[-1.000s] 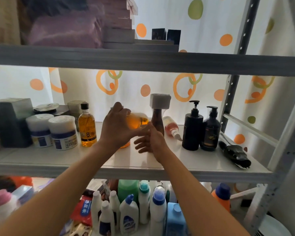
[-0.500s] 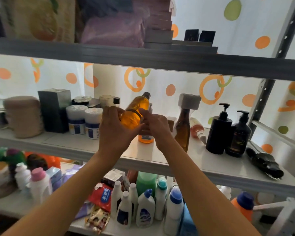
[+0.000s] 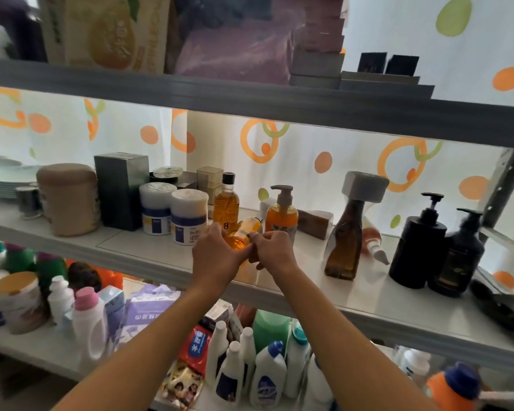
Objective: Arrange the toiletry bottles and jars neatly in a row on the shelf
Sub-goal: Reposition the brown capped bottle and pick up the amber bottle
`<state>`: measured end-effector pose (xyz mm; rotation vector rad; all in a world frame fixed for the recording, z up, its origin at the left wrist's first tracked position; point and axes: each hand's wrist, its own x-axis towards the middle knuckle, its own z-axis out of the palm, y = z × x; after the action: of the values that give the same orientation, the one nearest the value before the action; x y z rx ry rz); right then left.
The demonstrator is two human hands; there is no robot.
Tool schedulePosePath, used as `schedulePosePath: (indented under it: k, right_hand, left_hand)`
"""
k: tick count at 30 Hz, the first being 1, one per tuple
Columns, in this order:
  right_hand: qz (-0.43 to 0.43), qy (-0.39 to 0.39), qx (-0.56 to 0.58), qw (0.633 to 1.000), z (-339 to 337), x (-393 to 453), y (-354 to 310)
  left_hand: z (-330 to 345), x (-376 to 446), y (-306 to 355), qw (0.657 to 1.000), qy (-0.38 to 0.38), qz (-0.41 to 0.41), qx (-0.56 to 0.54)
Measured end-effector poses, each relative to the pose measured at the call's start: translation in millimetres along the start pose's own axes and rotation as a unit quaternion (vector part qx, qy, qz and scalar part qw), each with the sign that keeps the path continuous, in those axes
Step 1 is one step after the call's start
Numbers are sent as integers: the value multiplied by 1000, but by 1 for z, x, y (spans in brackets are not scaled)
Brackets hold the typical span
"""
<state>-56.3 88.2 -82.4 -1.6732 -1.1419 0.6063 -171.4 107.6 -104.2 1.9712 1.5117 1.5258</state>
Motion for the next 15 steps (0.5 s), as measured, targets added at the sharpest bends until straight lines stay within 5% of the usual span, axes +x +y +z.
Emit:
schedulePosePath:
  k: [6, 15]
  right_hand:
    - [58, -77, 97, 991, -5, 19, -5]
    - [68, -104, 82, 989, -14, 14, 4]
  left_hand:
    - [23, 3, -20, 998, -31, -48, -7]
    - [34, 2, -15, 992, -55, -101, -46]
